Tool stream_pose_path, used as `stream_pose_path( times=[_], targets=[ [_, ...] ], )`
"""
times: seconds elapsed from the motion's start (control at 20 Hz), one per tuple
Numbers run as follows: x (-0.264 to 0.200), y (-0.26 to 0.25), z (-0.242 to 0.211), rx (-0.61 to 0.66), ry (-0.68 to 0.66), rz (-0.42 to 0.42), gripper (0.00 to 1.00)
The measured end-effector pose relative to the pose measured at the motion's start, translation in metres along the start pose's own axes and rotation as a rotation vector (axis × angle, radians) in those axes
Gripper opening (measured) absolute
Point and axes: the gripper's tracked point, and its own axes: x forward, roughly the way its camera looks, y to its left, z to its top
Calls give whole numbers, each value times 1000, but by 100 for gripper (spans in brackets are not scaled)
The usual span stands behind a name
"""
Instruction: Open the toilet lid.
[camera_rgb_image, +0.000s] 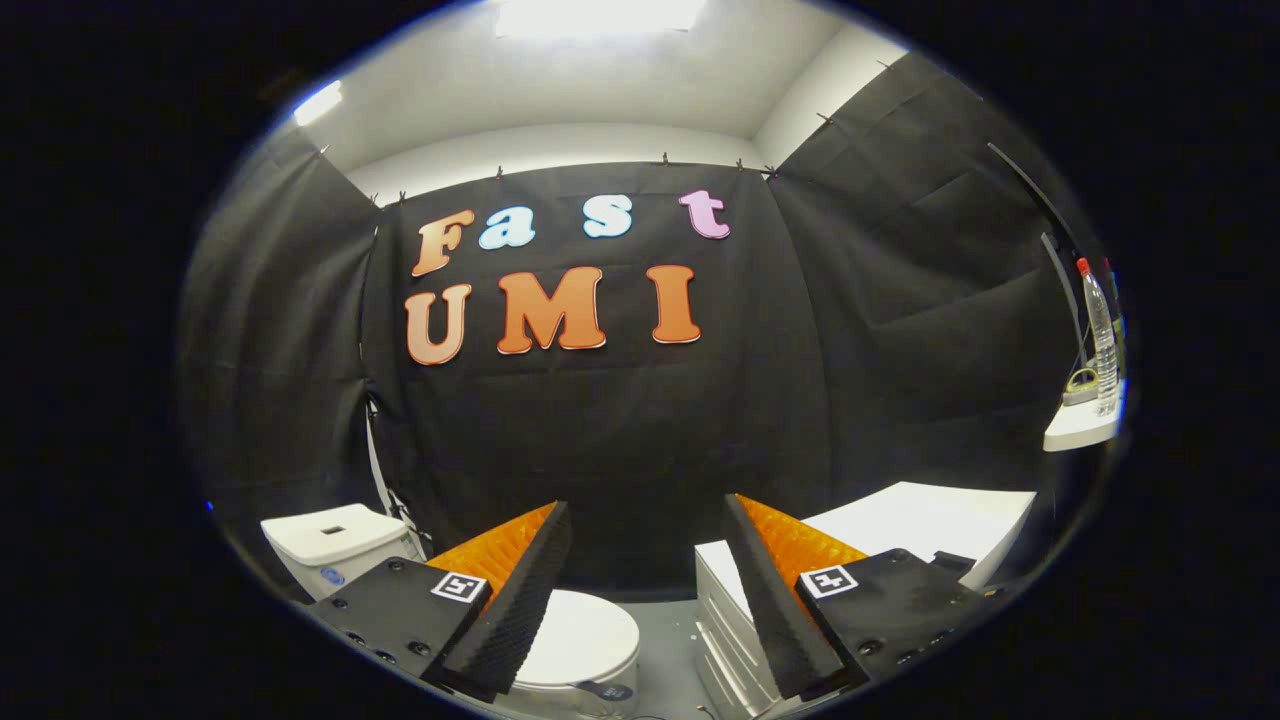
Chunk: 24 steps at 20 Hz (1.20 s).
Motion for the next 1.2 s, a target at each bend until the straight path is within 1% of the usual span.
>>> stream_pose_path(
  times=[0.15,0.3,0.35,0.4,0.5,0.7,0.8,1.0,1.2],
  targets=[
    [9,18,-21,35,11,-13,99],
    [16,25,-51,162,17,-49,98],
    [16,27,-67,208,39,-60,98],
    [10,30,-92,253,86,-66,98],
    [-5,33,-144,317,229,-63,98],
    [-12,25,-201,362,325,-88,98],
    [-15,22,-229,412,371,-109,98],
    [-19,5,-281,494,445,-186,99],
    [-19,-5,-329,539,544,-256,99]
  ],
)
